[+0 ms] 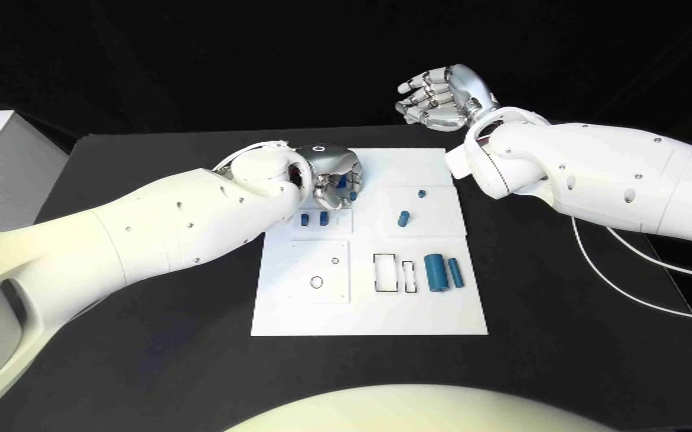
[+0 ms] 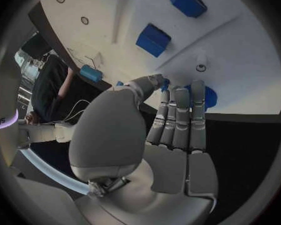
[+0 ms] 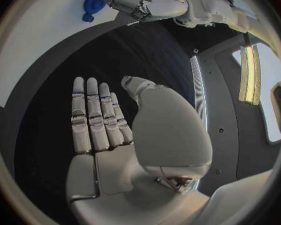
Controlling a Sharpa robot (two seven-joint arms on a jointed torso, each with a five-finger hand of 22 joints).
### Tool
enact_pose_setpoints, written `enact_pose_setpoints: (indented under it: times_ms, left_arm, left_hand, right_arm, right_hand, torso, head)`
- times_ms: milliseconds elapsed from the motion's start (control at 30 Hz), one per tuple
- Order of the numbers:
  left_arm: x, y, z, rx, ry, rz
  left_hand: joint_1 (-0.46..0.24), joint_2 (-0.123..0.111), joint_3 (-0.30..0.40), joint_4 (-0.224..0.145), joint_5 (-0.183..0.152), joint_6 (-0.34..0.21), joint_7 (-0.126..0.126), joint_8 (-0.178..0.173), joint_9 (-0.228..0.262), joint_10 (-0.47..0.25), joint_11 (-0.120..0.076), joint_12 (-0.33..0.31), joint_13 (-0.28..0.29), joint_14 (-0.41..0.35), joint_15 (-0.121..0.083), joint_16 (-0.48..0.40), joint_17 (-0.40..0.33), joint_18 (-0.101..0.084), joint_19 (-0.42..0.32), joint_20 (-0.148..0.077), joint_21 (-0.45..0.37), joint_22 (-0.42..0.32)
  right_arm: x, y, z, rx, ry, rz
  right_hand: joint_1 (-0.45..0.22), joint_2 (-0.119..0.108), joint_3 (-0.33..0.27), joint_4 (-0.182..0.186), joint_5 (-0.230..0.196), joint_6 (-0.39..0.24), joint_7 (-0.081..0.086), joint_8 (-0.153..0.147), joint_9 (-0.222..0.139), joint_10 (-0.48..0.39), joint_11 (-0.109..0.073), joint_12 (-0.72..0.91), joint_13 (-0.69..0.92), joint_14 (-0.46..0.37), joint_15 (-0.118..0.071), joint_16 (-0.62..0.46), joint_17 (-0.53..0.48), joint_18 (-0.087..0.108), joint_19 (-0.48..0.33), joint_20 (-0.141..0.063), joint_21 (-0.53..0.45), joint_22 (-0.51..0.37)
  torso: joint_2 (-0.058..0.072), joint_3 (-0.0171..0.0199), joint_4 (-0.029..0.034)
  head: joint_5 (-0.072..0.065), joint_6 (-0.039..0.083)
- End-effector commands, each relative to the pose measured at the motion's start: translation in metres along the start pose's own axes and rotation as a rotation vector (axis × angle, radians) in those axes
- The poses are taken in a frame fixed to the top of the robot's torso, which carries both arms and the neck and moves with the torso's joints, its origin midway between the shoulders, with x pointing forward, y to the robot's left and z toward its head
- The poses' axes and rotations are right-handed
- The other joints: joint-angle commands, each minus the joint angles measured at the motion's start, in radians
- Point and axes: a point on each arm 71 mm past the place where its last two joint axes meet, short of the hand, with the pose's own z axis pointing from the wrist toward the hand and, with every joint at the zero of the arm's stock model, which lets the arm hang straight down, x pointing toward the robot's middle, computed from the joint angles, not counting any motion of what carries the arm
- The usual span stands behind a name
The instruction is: Assemble the parts on the task board
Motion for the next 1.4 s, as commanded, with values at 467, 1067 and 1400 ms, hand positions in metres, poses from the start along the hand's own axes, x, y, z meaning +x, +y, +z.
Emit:
enact_pose_setpoints:
  times_ms: [467, 1067, 1400]
  left_arm:
    - [0.0039, -0.0064, 0.0044, 0.016, 0.022, 0.0]
    - [0.0075, -0.0016, 0.006, -0.008, 0.045, -0.003]
    - [0.0066, -0.0026, 0.0057, 0.011, 0.006, -0.026]
  left_hand:
    - [-0.02, 0.017, 0.031, -0.005, -0.008, 0.05, 0.003, -0.024, -0.022, 0.091, -0.007, -0.072, -0.053, 0.074, -0.013, 0.072, 0.04, 0.009, 0.026, -0.012, 0.048, 0.046]
    - [-0.004, 0.039, 0.045, -0.033, -0.01, 0.089, 0.011, -0.035, -0.03, 0.182, -0.016, -0.124, -0.077, 0.183, -0.022, 0.147, 0.139, -0.016, 0.143, -0.019, 0.156, 0.174]
    - [0.002, 0.05, 0.051, -0.057, -0.01, 0.13, 0.004, -0.033, -0.027, 0.254, -0.03, -0.153, -0.074, 0.26, -0.035, 0.186, 0.227, -0.028, 0.192, -0.031, 0.207, 0.234]
  right_arm:
    - [0.0031, 0.0041, -0.001, -0.031, 0.012, 0.013]
    - [0.0064, 0.0072, -0.0027, -0.038, 0.024, 0.023]
    - [0.0066, 0.0073, -0.0027, -0.039, 0.025, 0.025]
  right_hand:
    - [-0.013, 0.003, 0.002, -0.006, 0.005, -0.002, 0.019, -0.01, -0.002, 0.001, 0.01, -0.009, -0.008, -0.004, 0.004, -0.01, -0.007, 0.005, -0.005, 0.002, -0.002, -0.009]
    - [-0.015, 0.009, 0.006, -0.008, 0.008, -0.001, 0.021, -0.012, -0.003, 0.003, 0.012, -0.012, -0.015, -0.002, 0.005, -0.014, -0.014, 0.006, -0.005, 0.003, -0.002, -0.018]
    - [-0.017, 0.01, 0.006, -0.008, 0.009, 0.0, 0.021, -0.012, -0.003, 0.004, 0.012, -0.013, -0.017, -0.002, 0.005, -0.015, -0.015, 0.006, -0.005, 0.003, -0.002, -0.02]
  torso:
    - [-0.002, -0.0004, 0.0008]
    - [-0.002, -0.0005, -0.0003]
    - [-0.001, -0.0006, -0.0008]
  head:
    - [0.0, -0.003]
    - [-0.005, -0.006]
    - [-0.01, -0.006]
